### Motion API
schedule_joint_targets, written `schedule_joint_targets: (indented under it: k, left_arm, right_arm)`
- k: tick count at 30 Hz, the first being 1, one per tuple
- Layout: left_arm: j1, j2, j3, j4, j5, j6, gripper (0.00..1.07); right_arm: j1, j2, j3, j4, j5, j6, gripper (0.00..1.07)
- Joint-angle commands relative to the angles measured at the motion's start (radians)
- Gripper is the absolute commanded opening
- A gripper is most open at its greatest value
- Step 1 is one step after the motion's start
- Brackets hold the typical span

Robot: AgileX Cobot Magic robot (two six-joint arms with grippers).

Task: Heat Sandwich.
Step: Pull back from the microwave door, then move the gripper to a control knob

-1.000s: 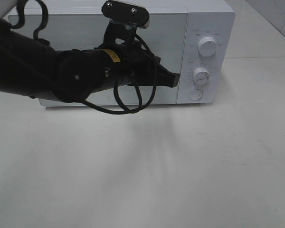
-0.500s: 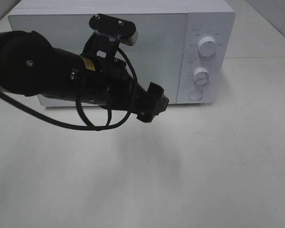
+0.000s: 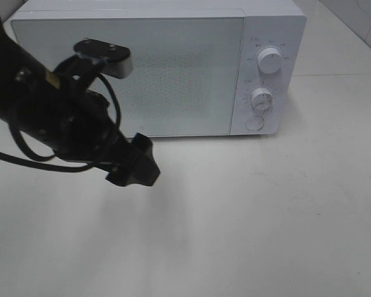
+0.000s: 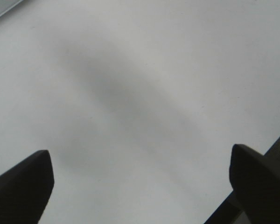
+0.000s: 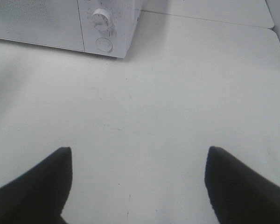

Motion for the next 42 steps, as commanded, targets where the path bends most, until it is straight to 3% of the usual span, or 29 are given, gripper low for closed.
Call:
schedule_joint_targets:
  k: [1, 5, 8, 9, 10, 13, 14, 18, 23, 38, 42]
  left_arm:
    - [0.096, -0.081, 0.051, 0.006, 0.040, -0.010, 0.96]
    - [0.176, -0.159, 0.100, 0.006, 0.044, -0.017, 0.96]
    - [0.306, -0.265, 0.151, 0.006, 0.079, -0.023, 0.96]
    - [0.306, -0.265, 0.151, 0.006, 0.079, -0.023, 0.96]
    - [0.382, -0.315, 0.170, 0.015, 0.106, -0.023, 0.96]
    - [0.488, -0.390, 0.188, 0.039, 0.152, -0.023, 0.96]
    - [0.488, -0.390, 0.188, 0.039, 0.152, -0.023, 0.96]
    - [0.683, -0.534, 0.191, 0.072, 0.243, -0.032, 0.96]
    - [0.750, -0.662, 0.216, 0.074, 0.294, -0.054, 0.96]
    - [0.750, -1.027, 0.348, 0.173, 0.510, -0.057, 0.96]
    - [0.750, -1.122, 0.408, 0.173, 0.513, -0.091, 0.96]
  right_arm:
    - [-0.007, -0.026, 0.001, 0.000, -0.009, 0.002, 0.76]
    - [-0.007, -0.026, 0.001, 0.000, -0.009, 0.002, 0.76]
    - [-0.007, -0.026, 0.001, 0.000, -0.009, 0.002, 0.76]
    - [-0.007, -0.026, 0.001, 0.000, -0.009, 0.002, 0.76]
    - [-0.007, -0.026, 0.001, 0.000, -0.009, 0.002, 0.76]
    - [-0.007, -0.026, 0.001, 0.000, -0.009, 0.002, 0.76]
    - [-0.007, -0.026, 0.001, 0.000, -0.009, 0.002, 0.76]
    - [-0.007, -0.026, 0.001, 0.000, -0.009, 0.002, 0.76]
    - [-0.007, -0.026, 0.001, 0.000, -0.009, 0.002, 0.76]
    - [-0.007, -0.026, 0.001, 0.000, -0.009, 0.002, 0.76]
    - [-0.007, -0.026, 0.001, 0.000, -0.009, 0.002, 0.76]
